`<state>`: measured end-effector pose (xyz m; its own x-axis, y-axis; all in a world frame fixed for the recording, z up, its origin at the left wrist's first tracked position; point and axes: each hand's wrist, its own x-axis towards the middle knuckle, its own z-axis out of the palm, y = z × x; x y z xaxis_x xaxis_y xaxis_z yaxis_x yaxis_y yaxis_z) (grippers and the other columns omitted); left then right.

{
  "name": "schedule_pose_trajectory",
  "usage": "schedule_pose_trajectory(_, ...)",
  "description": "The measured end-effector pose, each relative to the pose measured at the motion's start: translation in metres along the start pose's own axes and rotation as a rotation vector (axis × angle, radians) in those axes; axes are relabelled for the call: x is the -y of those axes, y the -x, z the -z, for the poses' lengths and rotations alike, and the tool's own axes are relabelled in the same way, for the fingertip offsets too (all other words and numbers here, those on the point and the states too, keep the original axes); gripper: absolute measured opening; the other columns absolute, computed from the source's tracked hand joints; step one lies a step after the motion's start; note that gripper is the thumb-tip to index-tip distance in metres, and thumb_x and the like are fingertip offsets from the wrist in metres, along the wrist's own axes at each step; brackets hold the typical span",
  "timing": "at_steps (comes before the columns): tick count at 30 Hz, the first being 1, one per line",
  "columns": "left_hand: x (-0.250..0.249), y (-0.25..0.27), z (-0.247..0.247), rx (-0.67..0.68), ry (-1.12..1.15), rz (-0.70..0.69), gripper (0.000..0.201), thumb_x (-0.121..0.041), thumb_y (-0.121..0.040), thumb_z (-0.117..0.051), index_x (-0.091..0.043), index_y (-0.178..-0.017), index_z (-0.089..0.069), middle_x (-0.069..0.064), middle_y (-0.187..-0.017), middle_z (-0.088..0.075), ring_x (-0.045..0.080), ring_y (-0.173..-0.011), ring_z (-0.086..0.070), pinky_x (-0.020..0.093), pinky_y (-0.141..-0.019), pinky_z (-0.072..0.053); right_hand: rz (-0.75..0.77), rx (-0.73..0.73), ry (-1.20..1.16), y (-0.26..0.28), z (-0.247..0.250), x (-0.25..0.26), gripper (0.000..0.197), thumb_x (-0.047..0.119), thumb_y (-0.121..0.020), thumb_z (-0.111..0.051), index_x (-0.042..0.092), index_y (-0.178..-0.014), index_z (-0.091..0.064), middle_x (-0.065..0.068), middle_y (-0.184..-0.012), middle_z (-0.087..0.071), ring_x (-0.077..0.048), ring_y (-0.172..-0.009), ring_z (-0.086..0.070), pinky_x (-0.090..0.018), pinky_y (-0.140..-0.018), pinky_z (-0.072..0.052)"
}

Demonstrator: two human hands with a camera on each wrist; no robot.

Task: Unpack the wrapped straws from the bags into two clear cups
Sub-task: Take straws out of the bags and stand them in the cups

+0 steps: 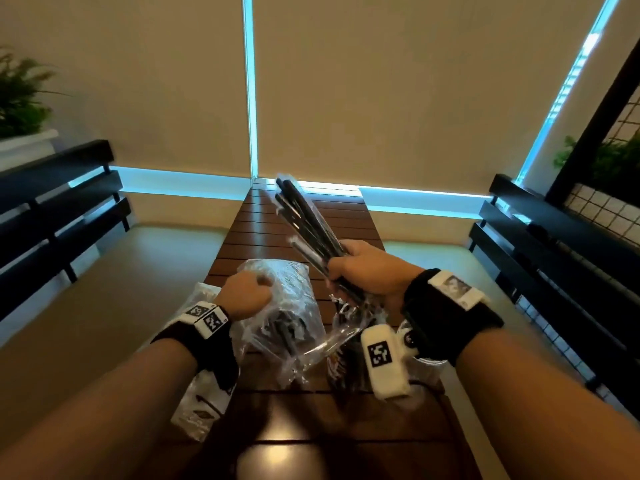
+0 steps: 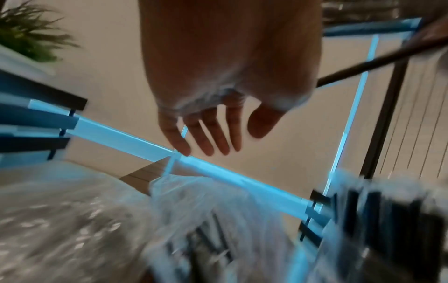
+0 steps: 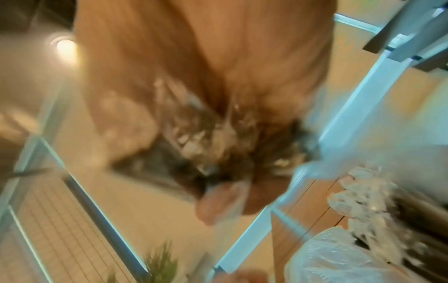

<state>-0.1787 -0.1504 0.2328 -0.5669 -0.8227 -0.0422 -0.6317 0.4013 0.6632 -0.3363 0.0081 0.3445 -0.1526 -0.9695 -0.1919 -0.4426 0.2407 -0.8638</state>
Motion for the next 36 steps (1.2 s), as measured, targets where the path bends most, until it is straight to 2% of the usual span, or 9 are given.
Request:
schedule_pose_trajectory(3,-0.044,0.017,0.024,0.122,0.659,-0.011,0.057,-0.061,-0.095,-0.038,-0.014,-0.111,-0.068,0.006,-0.114,-0.071,0.022,-0.107,-0.064,0.042,-0.096,-0.045,0.125,-0.190,0.044,-0.021,-0.022,-0.011,0.016,0.012,-0.090,-0.050,0.015,-0.105,-0.047,0.000,-0.072,-0.059,-0.014,-0.056,-0.055,-0.033,-0.055,-0.048)
schedule_pose_trajectory(5,-0.068,0.026,0.037,0.216,0.786,-0.102,0.076,-0.077,-0.080,-0.035,-0.017,-0.114,-0.066,0.004,-0.113,-0.072,0.021,-0.110,-0.064,0.041,-0.097,-0.046,0.202,-0.245,0.137,-0.030,-0.035,-0.014,0.014,0.016,-0.090,-0.051,0.019,-0.101,-0.044,0.001,-0.075,-0.056,-0.013,-0.058,-0.052,-0.032,-0.053,-0.046)
schedule_pose_trajectory(12,-0.095,0.027,0.040,0.008,1.226,-0.049,0.036,-0.033,-0.080,-0.076,-0.010,-0.104,-0.061,0.008,-0.095,-0.062,0.021,-0.094,-0.065,0.038,-0.085,-0.056,0.399,-0.299,0.254,-0.044,-0.072,-0.015,0.065,0.007,-0.089,-0.053,0.019,-0.144,-0.019,0.006,-0.076,-0.058,-0.007,-0.061,-0.057,-0.022,-0.058,-0.045)
schedule_pose_trajectory(15,-0.096,0.025,0.035,-0.138,1.232,-0.037,0.030,-0.022,-0.087,-0.072,-0.008,-0.109,-0.057,0.000,-0.081,-0.055,0.014,-0.079,-0.060,0.032,-0.073,-0.055,0.450,-0.345,0.228,-0.045,-0.081,-0.027,0.068,0.004,-0.087,-0.055,0.022,-0.141,-0.018,0.001,-0.077,-0.060,-0.010,-0.061,-0.059,-0.026,-0.058,-0.046)
schedule_pose_trajectory(23,-0.083,0.031,0.065,-0.457,1.120,-0.092,0.027,-0.026,-0.088,-0.072,-0.021,-0.071,-0.052,-0.005,-0.057,-0.050,0.013,-0.061,-0.053,0.034,-0.069,-0.047,0.267,-0.305,0.334,-0.059,-0.114,-0.083,0.034,0.019,-0.083,-0.058,0.029,-0.109,-0.039,0.001,-0.074,-0.067,-0.019,-0.068,-0.065,-0.042,-0.070,-0.056)
schedule_pose_trajectory(27,-0.071,0.035,0.064,-0.469,1.007,-0.114,0.024,-0.028,-0.087,-0.073,-0.021,-0.073,-0.054,-0.005,-0.062,-0.051,0.010,-0.060,-0.053,0.029,-0.065,-0.047,0.199,-0.320,0.253,-0.061,-0.123,-0.093,0.031,0.029,-0.082,-0.064,0.029,-0.109,-0.047,0.009,-0.074,-0.067,-0.012,-0.076,-0.064,-0.034,-0.076,-0.053)
schedule_pose_trajectory(29,-0.065,0.037,0.058,-0.456,0.982,-0.107,0.023,-0.029,-0.085,-0.074,-0.022,-0.076,-0.055,-0.005,-0.065,-0.053,0.011,-0.064,-0.055,0.031,-0.068,-0.049,0.233,-0.330,0.279,-0.060,-0.124,-0.086,0.018,0.037,-0.091,-0.053,0.021,-0.099,-0.054,0.006,-0.075,-0.066,-0.018,-0.076,-0.062,-0.033,-0.072,-0.049)
schedule_pose_trajectory(32,-0.063,0.039,0.053,-0.415,1.018,-0.089,0.022,-0.033,-0.083,-0.075,-0.022,-0.083,-0.056,-0.002,-0.074,-0.053,0.013,-0.073,-0.056,0.032,-0.070,-0.048,0.347,-0.299,0.384,-0.057,-0.125,-0.087,0.036,0.038,-0.099,-0.030,0.016,-0.079,-0.052,-0.006,-0.075,-0.061,-0.026,-0.072,-0.056,-0.034,-0.067,-0.042)
schedule_pose_trajectory(36,-0.065,0.034,0.067,-0.461,1.088,-0.078,0.025,-0.032,-0.080,-0.079,-0.021,-0.083,-0.057,-0.002,-0.075,-0.055,0.015,-0.074,-0.056,0.034,-0.076,-0.050,0.154,-0.194,0.618,-0.058,-0.130,-0.114,0.030,0.030,-0.101,-0.035,0.012,-0.095,-0.059,-0.014,-0.099,-0.067,-0.031,-0.091,-0.062,-0.037,-0.078,-0.049)
